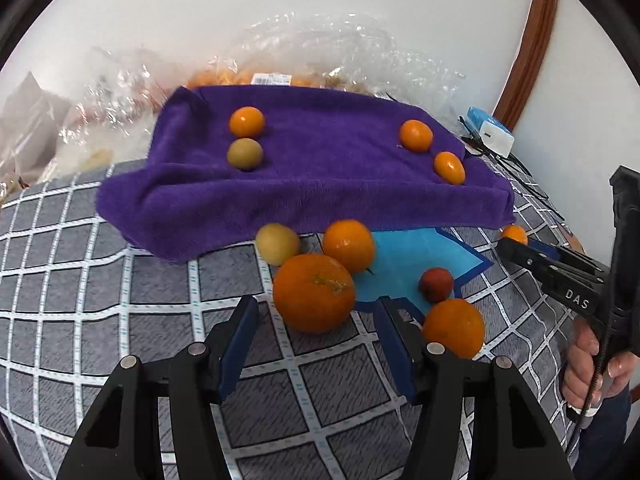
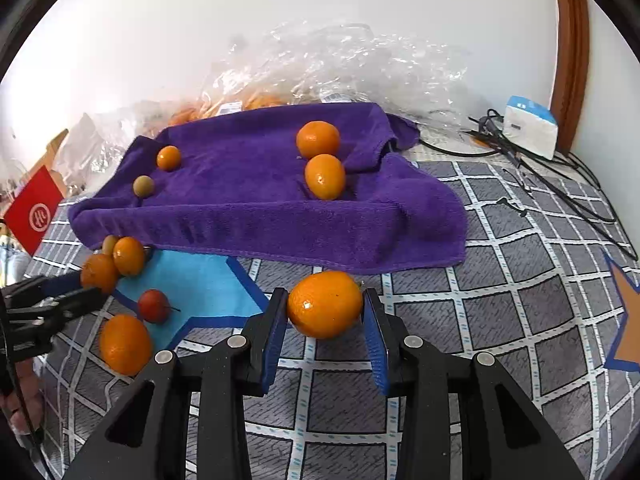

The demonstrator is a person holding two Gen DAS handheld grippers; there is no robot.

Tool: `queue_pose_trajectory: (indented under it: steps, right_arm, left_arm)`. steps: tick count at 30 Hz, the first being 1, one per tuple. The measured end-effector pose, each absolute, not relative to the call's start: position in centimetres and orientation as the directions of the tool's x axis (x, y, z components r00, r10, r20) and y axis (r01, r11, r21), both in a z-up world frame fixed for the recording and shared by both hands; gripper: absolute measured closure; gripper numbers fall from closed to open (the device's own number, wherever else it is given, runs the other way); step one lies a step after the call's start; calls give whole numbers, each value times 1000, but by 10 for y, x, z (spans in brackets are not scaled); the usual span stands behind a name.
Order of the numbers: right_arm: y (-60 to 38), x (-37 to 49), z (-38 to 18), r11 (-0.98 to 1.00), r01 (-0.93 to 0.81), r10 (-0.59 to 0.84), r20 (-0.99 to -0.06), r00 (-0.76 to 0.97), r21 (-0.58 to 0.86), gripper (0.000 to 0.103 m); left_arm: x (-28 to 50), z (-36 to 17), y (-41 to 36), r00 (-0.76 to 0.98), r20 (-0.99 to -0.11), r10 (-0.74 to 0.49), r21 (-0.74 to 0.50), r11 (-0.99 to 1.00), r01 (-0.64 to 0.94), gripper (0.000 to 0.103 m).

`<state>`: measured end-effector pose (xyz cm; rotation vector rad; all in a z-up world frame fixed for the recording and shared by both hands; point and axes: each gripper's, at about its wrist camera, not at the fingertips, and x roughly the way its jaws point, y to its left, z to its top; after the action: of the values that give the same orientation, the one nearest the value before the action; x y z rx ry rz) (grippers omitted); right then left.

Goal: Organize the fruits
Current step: 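Grasp an orange by the blue star mat with the right tool, then grasp the large orange with the left tool while the right tool holds its orange, then carry both oranges onto the purple towel and open both tools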

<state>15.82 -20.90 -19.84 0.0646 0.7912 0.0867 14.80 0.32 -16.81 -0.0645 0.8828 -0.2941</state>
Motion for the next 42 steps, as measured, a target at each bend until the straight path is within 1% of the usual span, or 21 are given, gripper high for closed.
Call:
queue_pose_trajectory:
  steps: [4,5,7,10,13,17,23,30,33,35,42]
  right_arm:
    - [-207,156,-198,994,-63,109,-702,703,90,66]
    - [-205,156,-198,995,-65,101,-704,703,77,66]
    - [-200,155,-197,995,-77,94,-701,707,56,66]
    - [-199,153,-197,994,-93,108,-696,710,59,66]
    - [-202,153,-196,993,-87,115,-691,714,76,66]
    - [-206,152,-195,992,-81,125,-679,724,96,66]
    - [-206,150,-193,992,-82,123,-666,736,93,66]
    - [-214,147,-189,989,-71,137,-646,751,128,66]
    - [-215,147,-187,989,-67,136,-640,757,131,66]
    - [-214,145,-183,989,-69,136,-626,768,131,66]
    - [-218,139,-164,984,-63,150,-600,786,164,66]
  left_arm:
    - [148,-171,7,619,-736,-272,-184,961,205,46]
    - [148,-171,9,623,-731,-278,-196,960,199,53]
    - [148,-171,13,623,-722,-302,-225,953,202,63]
    - [148,-171,16,628,-713,-312,-241,950,198,63]
    - [145,-166,24,660,-681,-317,-271,947,175,64]
    - [135,-159,38,721,-626,-297,-298,946,131,64]
    - [124,-147,49,791,-560,-247,-288,953,94,64]
    - [123,-144,56,814,-540,-215,-287,956,62,64]
    - [122,-143,59,817,-534,-220,-298,953,63,64]
    - [119,-141,61,826,-519,-220,-302,951,64,64]
    - [118,-141,71,836,-507,-211,-331,943,37,64]
